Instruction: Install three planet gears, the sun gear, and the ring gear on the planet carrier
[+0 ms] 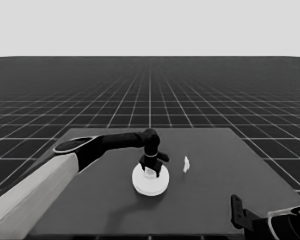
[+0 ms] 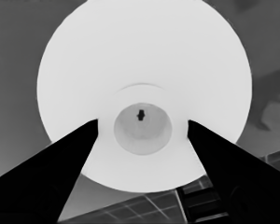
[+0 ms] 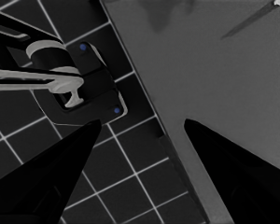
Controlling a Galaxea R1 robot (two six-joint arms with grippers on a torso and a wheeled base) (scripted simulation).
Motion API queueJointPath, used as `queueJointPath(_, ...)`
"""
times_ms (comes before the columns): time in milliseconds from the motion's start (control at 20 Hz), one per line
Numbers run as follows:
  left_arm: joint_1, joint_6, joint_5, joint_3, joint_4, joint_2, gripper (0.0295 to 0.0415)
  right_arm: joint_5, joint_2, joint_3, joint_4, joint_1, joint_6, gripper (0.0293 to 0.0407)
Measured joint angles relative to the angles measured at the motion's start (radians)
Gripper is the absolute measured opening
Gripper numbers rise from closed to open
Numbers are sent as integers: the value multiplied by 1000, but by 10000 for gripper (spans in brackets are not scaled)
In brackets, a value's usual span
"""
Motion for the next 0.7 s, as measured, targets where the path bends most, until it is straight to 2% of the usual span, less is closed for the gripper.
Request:
queueJointPath(200,0,0,0,0,0,0,385,0,0,0,0,0,0,385)
queueJointPath(300,-70,-365,19,44,-58,-12,386,0,0,0,0,0,0,385)
queueJointPath(400,-96,-491,26,52,-79,-14,385,0,0,0,0,0,0,385)
queueJointPath(700,-108,-553,30,54,-89,-13,385,0,0,0,0,0,0,385)
